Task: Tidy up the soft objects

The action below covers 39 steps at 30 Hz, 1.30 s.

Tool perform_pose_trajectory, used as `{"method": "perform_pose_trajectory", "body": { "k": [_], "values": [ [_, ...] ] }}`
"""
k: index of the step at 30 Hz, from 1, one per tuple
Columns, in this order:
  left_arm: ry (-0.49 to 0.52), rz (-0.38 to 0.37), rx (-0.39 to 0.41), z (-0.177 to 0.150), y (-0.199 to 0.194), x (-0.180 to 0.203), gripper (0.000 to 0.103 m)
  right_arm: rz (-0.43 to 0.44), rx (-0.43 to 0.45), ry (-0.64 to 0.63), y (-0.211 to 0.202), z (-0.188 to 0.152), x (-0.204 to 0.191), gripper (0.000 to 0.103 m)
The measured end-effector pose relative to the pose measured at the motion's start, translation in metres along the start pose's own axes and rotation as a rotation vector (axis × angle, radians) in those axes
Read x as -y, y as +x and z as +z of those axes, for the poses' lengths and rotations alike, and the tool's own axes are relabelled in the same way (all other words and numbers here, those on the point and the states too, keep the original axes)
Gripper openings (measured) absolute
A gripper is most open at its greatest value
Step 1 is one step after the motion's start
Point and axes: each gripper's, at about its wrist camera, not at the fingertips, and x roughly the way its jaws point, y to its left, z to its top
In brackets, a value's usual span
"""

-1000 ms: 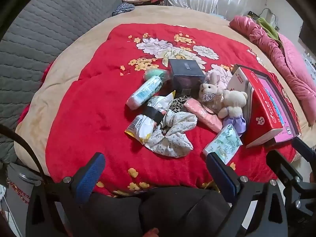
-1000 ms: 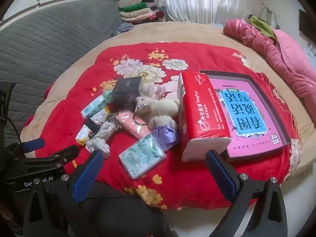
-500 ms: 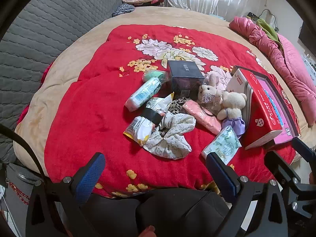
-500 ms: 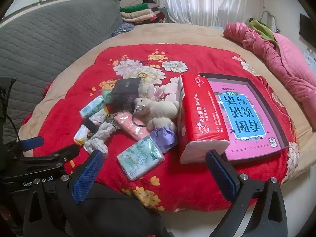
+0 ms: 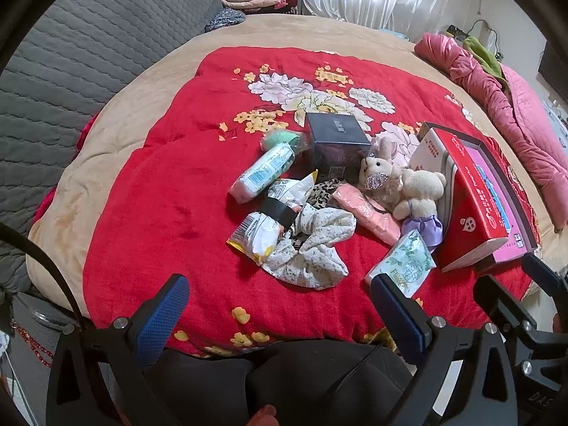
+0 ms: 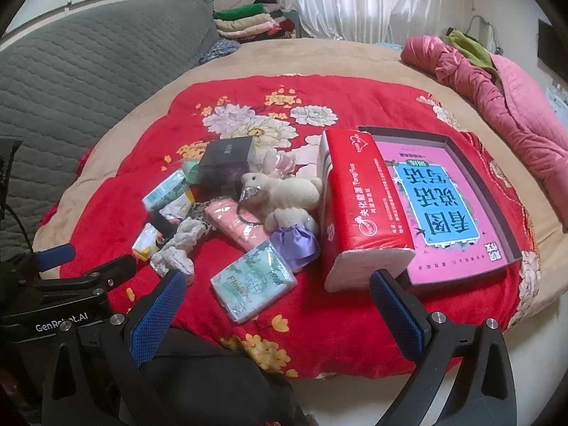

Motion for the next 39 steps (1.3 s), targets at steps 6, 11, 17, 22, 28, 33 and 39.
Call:
{"method": "perform_pose_trajectory", "body": {
  "k": [6, 11, 17, 22, 28, 33, 39],
  "values": [
    [0.0, 0.003, 0.005, 0.0, -0.003, -0.001, 0.102, -0.004, 0.001, -0.003, 0.0, 0.0, 0.0, 0.103],
    [0.0, 0.001, 0.006, 0.0, -0.003, -0.001, 0.102, -0.007, 0.004, -0.01, -0.001, 0.0, -0.002, 0.103],
    [0.0, 0.0, 0.006, 0.0, -0.003, -0.001, 0.102, -0.007, 0.0, -0.009, 0.0, 0.0, -0.003, 0.103],
    [-0.001, 0.0, 0.006, 0.0, -0.003, -0.001, 0.102, -0.004, -0.002, -0.007, 0.0, 0.0, -0.003, 0.103],
    [-0.013, -0.005, 0.002, 0.0, -0.003, -0.004, 0.102, 0.005, -0.015, -0.006, 0.005, -0.003, -0.004, 0.103],
    [-0.05, 0.009, 0.001, 0.003, 0.004, -0.021, 0.102, 0.031, -0.05, 0.007, 0.016, -0.006, -0.006, 0.103],
    [-0.083, 0.036, -0.003, 0.024, 0.025, -0.048, 0.102, 0.094, -0.179, 0.153, 0.049, -0.004, -0.008, 0.103]
  ]
}}
